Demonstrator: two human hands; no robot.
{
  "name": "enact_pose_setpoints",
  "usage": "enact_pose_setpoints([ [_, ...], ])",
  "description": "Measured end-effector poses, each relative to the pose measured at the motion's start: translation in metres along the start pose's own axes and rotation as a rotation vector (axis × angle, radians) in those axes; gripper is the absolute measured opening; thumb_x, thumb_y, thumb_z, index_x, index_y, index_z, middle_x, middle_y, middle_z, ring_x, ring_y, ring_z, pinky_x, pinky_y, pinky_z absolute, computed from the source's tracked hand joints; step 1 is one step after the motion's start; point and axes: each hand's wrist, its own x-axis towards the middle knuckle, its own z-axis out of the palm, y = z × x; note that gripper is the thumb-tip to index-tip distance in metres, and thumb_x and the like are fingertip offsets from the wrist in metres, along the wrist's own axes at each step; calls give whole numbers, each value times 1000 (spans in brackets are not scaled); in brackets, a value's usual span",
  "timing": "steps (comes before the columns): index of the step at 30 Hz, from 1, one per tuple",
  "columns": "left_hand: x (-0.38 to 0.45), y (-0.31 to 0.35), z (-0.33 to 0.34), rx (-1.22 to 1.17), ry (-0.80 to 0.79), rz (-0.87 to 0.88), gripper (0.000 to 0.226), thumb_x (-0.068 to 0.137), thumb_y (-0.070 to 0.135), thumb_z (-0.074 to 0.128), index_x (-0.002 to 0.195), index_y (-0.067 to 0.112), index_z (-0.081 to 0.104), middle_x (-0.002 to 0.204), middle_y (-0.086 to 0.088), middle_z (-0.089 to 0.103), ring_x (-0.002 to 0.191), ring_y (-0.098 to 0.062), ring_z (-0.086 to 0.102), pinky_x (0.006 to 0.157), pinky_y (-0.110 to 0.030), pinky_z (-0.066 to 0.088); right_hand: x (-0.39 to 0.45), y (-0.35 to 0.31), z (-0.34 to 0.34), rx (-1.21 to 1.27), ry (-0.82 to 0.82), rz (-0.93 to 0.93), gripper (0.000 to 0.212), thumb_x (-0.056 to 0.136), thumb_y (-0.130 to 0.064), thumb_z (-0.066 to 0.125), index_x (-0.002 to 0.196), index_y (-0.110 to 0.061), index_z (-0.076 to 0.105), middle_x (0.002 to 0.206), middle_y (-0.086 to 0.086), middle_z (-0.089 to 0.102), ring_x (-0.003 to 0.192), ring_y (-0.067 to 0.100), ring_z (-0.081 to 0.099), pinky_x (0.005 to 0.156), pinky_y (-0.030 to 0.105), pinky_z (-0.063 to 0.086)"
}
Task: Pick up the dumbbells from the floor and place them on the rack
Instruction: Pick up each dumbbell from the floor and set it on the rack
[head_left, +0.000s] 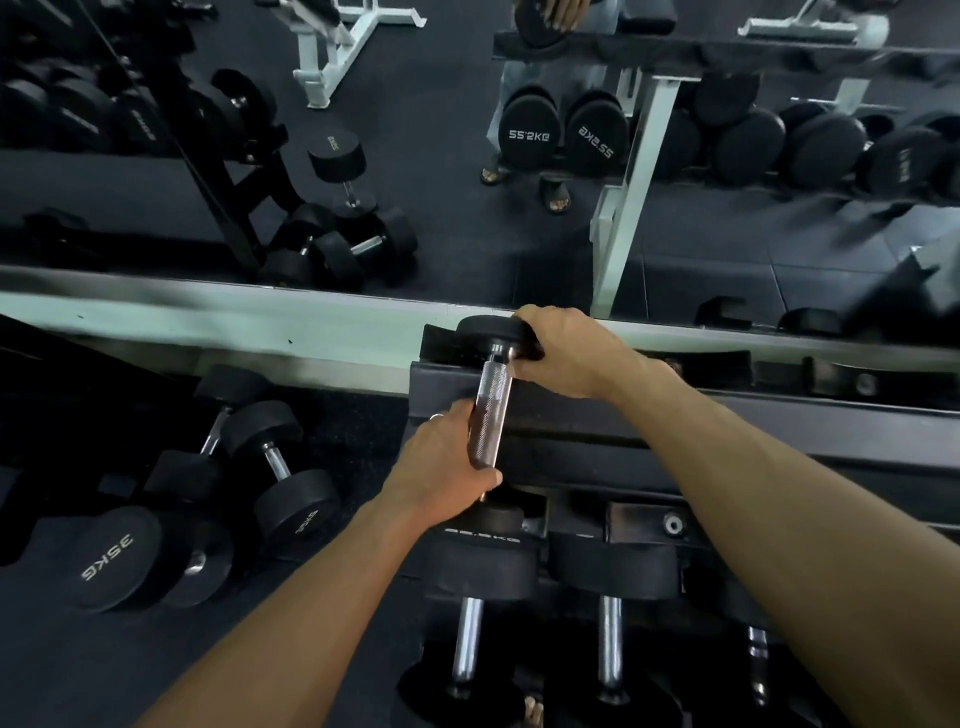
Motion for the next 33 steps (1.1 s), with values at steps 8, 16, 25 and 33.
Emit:
enact_pose_setpoints([
  [8,-45,1,-13,197,64,192,61,92,47,53,144,22,32,128,-4,49,115,-20,51,89,-39,52,-57,-25,-1,-65,123,171,61,89,-36,60,141,-14,37,128,13,51,118,34,50,97,45,45],
  [16,-124,-12,-23,465,-5,547,63,93,48,48,146,19,29,141,-5,43,130,-22,38,100,-36,42,-169,-86,38,-160,137,315,61,92,-40,54,145,-14,35,139,12,45,129,34,43,101,48,42],
  [25,-234,-22,56,501,-251,765,55,93,49,48,140,19,42,140,0,44,132,-17,35,102,-32,38,-328,-105,127,-100,118,570,55,88,-44,57,134,-18,44,134,7,48,123,31,47,96,46,44],
  [33,-355,-60,202,549,-548,802,56,94,50,47,141,22,38,137,3,43,128,-17,37,99,-34,41,-506,-101,283,103,32,784,56,88,-46,59,134,-18,44,126,3,50,117,28,50,94,44,45],
])
